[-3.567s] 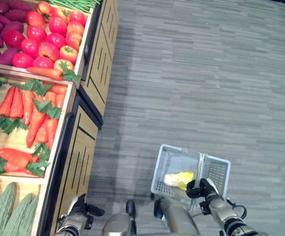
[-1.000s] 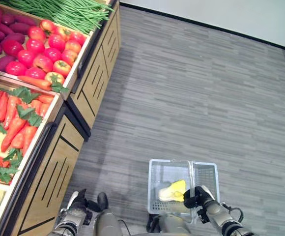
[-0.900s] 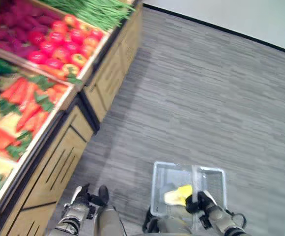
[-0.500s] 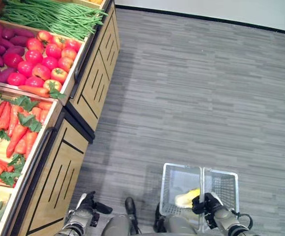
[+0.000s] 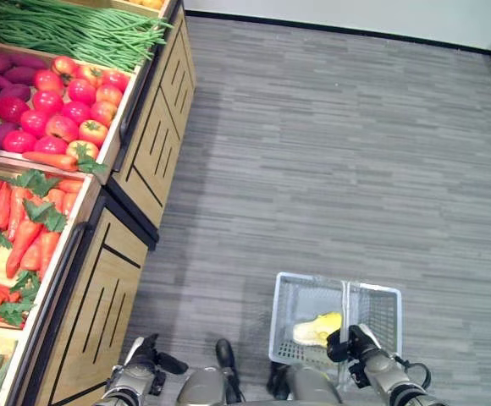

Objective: Get the vegetables into the basket

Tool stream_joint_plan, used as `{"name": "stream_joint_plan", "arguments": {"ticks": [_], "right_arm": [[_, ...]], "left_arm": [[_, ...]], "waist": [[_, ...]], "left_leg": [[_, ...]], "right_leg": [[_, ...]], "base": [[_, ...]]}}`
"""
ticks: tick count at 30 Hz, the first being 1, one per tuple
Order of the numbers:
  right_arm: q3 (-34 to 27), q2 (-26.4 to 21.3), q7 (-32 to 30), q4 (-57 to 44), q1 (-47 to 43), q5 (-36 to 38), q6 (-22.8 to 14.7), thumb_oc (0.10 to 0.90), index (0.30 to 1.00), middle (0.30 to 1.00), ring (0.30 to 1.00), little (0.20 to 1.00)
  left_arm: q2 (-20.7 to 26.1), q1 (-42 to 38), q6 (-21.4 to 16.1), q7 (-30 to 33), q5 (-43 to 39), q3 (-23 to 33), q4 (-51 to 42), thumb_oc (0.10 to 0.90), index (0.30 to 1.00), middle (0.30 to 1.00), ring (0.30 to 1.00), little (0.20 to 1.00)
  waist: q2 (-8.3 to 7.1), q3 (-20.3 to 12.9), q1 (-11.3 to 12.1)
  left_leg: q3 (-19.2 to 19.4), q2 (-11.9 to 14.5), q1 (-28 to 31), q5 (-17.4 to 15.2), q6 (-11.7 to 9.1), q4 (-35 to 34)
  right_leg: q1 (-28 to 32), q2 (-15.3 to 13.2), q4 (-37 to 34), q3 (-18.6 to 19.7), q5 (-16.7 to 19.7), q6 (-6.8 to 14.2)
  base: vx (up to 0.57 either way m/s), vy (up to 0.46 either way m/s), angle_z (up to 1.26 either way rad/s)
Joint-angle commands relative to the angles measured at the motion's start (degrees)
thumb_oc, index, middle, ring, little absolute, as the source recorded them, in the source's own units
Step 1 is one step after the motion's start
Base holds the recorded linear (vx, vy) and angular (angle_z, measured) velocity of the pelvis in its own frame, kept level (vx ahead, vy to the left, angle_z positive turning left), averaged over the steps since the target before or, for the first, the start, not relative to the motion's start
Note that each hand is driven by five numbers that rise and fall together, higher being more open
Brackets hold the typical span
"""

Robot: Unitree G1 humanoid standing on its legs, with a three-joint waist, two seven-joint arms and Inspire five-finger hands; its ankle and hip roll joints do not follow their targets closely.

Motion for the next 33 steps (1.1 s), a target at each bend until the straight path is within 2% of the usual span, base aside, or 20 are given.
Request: {"name": "stream_joint_plan", "arguments": {"ticks": [1,2,4,6,8,13,20,26,29,30,33], "right_arm": [[3.33,-0.03,0.89,-0.17,3.67,-1.75,0.42,0.400,0.300,0.300,0.300,0.300],[3.23,0.06,0.85,-0.15,3.81,-1.85,0.51,0.400,0.300,0.300,0.300,0.300],[3.24,0.05,0.82,-0.11,3.85,-1.77,0.47,0.400,0.300,0.300,0.300,0.300],[3.66,-0.47,0.55,0.07,3.85,-1.57,0.56,0.400,0.300,0.300,0.300,0.300],[3.49,-0.79,0.46,0.56,3.96,-1.28,0.63,0.400,0.300,0.300,0.300,0.300],[3.60,-1.10,0.42,1.60,4.25,-1.33,0.66,0.400,0.300,0.300,0.300,0.300],[3.32,-0.80,0.43,2.80,4.34,-1.29,0.65,0.400,0.300,0.300,0.300,0.300],[2.43,-1.31,0.42,3.09,4.62,-1.45,0.73,0.400,0.300,0.300,0.300,0.300],[1.87,-1.43,0.49,2.93,4.56,-0.99,0.84,0.400,0.300,0.300,0.300,0.300],[1.73,-1.44,0.50,2.67,4.62,-0.78,0.85,0.400,0.300,0.300,0.300,0.300],[1.88,-1.39,0.75,1.43,4.38,-0.62,0.77,0.400,0.300,0.300,0.300,0.300]], "left_arm": [[2.07,-0.29,-0.35,1.05,0.96,2.21,1.65,0.900,1.000,1.000,1.000,1.000],[1.81,-0.32,-0.18,1.10,0.80,2.37,2.22,0.900,1.000,1.000,1.000,1.000],[1.65,-0.34,-0.06,1.00,0.89,2.17,2.38,0.900,1.000,1.000,1.000,1.000],[1.19,-0.46,0.02,1.15,0.39,2.01,2.55,0.900,1.000,1.000,1.000,1.000],[0.78,-0.53,-0.01,1.09,0.34,1.60,2.58,0.900,1.000,1.000,1.000,1.000],[0.11,-0.16,0.06,0.79,0.61,1.13,3.00,0.900,1.000,1.000,1.000,1.000],[-0.27,0.05,0.04,0.56,1.11,1.06,3.61,0.900,1.000,1.000,1.000,1.000],[0.01,0.31,-0.07,0.12,1.44,0.91,2.90,0.900,1.000,1.000,1.000,1.000],[0.30,0.42,-0.06,0.03,1.47,0.86,2.26,0.900,1.000,1.000,1.000,1.000],[0.36,0.52,0.02,0.00,1.51,0.83,2.13,0.900,1.000,1.000,1.000,1.000],[0.91,0.65,-0.02,-0.14,2.11,0.69,1.26,0.900,1.000,1.000,1.000,1.000]], "waist": [[-2.20,-2.57,0.94],[-2.79,-3.33,0.75],[-2.98,-3.61,0.68],[-3.20,-3.58,0.55],[-3.20,-3.66,0.57],[-3.00,-4.16,0.55],[-2.60,-4.92,0.70],[-2.63,-4.28,0.77],[-2.29,-3.43,0.93],[-1.95,-3.03,0.97],[-1.31,-1.81,0.71]], "left_leg": [[-3.68,-2.22,0.57,-3.68,-2.37,0.53],[-4.63,-2.03,0.84,-2.64,-3.13,-0.68],[-5.03,-1.69,0.84,-2.39,-3.44,-0.72],[-6.69,-0.49,0.94,-2.20,-4.35,-0.07],[-7.57,0.15,1.11,-1.86,-4.78,-0.03],[-8.35,0.55,1.85,-1.67,-5.21,-0.57],[-8.16,-0.42,2.12,-1.73,-4.61,-0.91],[-8.60,-2.07,0.64,-5.07,-3.05,4.10],[-8.29,-3.00,0.07,-7.05,-1.53,6.36],[-8.46,-3.20,0.63,-7.98,-1.14,6.51],[-7.45,-3.60,1.80,-8.11,-0.16,5.67]], "right_leg": [[-0.78,-1.40,-2.26,4.20,8.33,2.92],[-0.51,-0.73,-2.57,3.82,7.45,3.02],[-0.21,-0.19,-2.69,3.66,6.80,2.72],[0.81,0.80,-1.90,2.40,3.18,1.45],[1.55,1.39,-1.90,1.57,1.33,0.59],[2.84,2.03,-2.53,0.78,0.50,0.32],[3.83,1.57,-4.16,0.08,1.89,0.37],[3.66,-0.47,-2.19,0.89,4.30,1.66],[1.92,-1.76,1.52,2.39,5.50,2.30],[0.78,-2.25,4.96,3.34,5.16,2.89],[-3.68,-3.20,12.04,4.40,8.00,3.16]], "base": [[0.04,-0.295,0.17],[0.06,-0.385,0.29],[0.04,-0.239,0.54],[0.03,-0.296,0.19],[0.03,-0.219,0.23],[0.02,-0.074,0.15],[0.02,0.028,0.06],[0.02,0.139,0.03],[0.03,0.238,-0.03],[0.03,0.262,-0.16],[0.03,0.206,-0.23]]}}
